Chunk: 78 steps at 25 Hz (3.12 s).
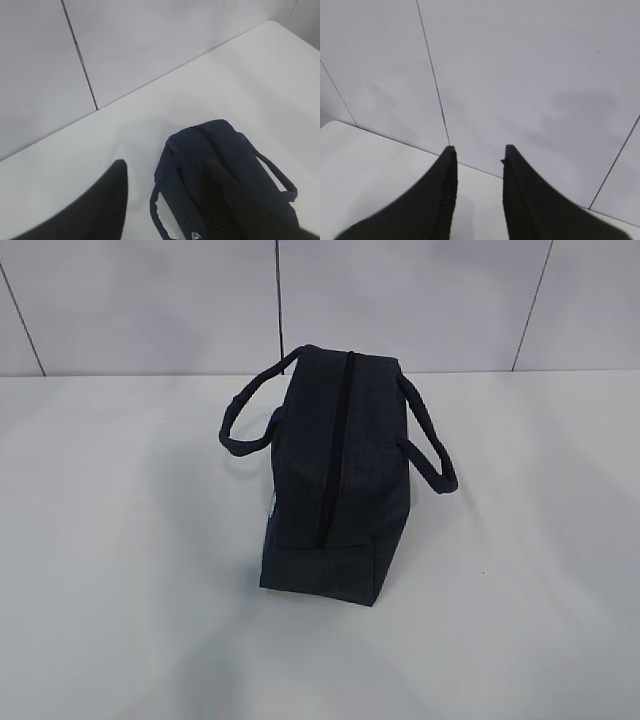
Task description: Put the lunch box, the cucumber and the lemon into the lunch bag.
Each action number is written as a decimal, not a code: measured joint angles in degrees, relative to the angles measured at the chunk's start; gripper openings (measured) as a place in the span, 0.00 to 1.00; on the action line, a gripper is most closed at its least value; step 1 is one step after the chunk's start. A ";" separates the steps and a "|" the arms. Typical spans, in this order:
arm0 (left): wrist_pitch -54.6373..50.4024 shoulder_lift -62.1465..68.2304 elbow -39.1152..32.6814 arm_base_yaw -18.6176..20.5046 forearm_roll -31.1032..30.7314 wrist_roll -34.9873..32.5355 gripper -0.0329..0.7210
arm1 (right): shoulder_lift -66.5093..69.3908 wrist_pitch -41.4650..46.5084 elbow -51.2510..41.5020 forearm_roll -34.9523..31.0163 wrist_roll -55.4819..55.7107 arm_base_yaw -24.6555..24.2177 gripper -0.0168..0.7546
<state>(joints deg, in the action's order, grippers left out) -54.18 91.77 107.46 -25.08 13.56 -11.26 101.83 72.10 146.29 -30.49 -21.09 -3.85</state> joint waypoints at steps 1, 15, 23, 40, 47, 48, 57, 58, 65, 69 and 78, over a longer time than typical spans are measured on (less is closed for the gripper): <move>-0.45 -1.28 0.00 0.00 -0.16 0.00 0.50 | -1.41 0.35 0.00 0.10 0.27 0.00 0.33; -14.94 -22.37 -0.90 0.00 -0.65 0.00 0.48 | -27.06 0.88 -28.62 -2.44 0.12 0.00 0.33; -11.56 -38.73 -20.57 0.00 -0.75 0.00 0.48 | -50.66 -0.76 -57.11 0.30 -0.78 0.00 0.33; -11.82 -74.35 -56.03 0.00 1.18 0.20 0.48 | -83.27 -3.00 -92.53 1.74 -0.14 0.00 0.33; -13.51 -85.27 -65.13 0.00 0.19 0.20 0.47 | -91.19 -1.08 -102.94 2.71 0.74 0.00 0.33; -13.51 -86.45 -65.95 0.00 -0.74 0.33 0.46 | -92.07 -0.95 -104.36 3.38 1.08 0.00 0.33; -13.73 -90.76 -70.89 0.00 -10.71 8.51 0.43 | -98.25 -0.59 -114.42 14.78 4.34 0.00 0.33; -13.83 -90.76 -71.66 0.00 -11.71 9.08 0.43 | -98.77 -0.59 -115.25 15.99 4.87 0.00 0.33; -13.60 -90.76 -75.69 0.00 -13.11 10.40 0.41 | -101.41 -3.78 -116.99 19.64 6.74 0.00 0.33; -10.27 -90.76 -77.29 0.00 -13.56 10.53 0.40 | -101.41 -5.25 -117.77 20.23 7.50 0.00 0.33; -9.27 -90.76 -77.79 0.00 -13.56 10.65 0.37 | -101.41 -5.35 -117.82 20.40 7.73 0.00 0.33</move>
<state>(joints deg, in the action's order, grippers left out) -63.46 1.01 29.66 -25.08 0.00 -0.60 0.42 66.75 28.47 -10.08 -13.36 -3.85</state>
